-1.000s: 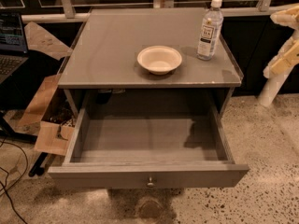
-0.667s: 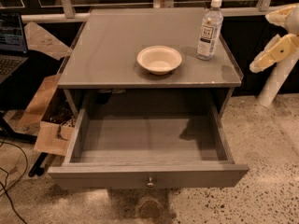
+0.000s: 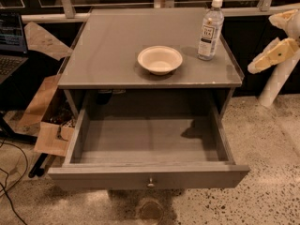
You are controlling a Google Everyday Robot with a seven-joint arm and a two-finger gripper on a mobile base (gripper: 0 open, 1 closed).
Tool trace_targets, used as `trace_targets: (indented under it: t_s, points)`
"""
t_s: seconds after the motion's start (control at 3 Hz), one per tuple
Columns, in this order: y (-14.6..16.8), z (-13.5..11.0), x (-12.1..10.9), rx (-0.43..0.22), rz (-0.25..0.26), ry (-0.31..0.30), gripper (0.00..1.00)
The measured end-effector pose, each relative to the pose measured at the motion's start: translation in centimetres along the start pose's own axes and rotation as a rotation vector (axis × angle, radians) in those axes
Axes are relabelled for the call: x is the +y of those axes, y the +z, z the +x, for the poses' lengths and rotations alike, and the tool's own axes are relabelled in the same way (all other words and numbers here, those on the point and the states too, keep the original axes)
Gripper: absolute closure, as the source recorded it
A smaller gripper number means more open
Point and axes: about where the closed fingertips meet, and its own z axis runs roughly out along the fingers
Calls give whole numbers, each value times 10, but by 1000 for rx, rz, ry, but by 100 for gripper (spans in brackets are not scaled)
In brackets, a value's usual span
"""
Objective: Place blue plastic bottle into top drawer
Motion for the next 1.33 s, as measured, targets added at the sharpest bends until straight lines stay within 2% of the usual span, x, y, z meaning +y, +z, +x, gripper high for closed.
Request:
trace_targets:
  t_s: [0.33, 0.67, 1.0, 1.33]
  points:
    - [31, 8, -20, -106, 49, 82, 0]
    - [64, 14, -39, -185, 40, 143, 0]
    - [107, 10, -55, -245, -22, 167, 0]
    - [133, 3, -60, -263, -60, 166, 0]
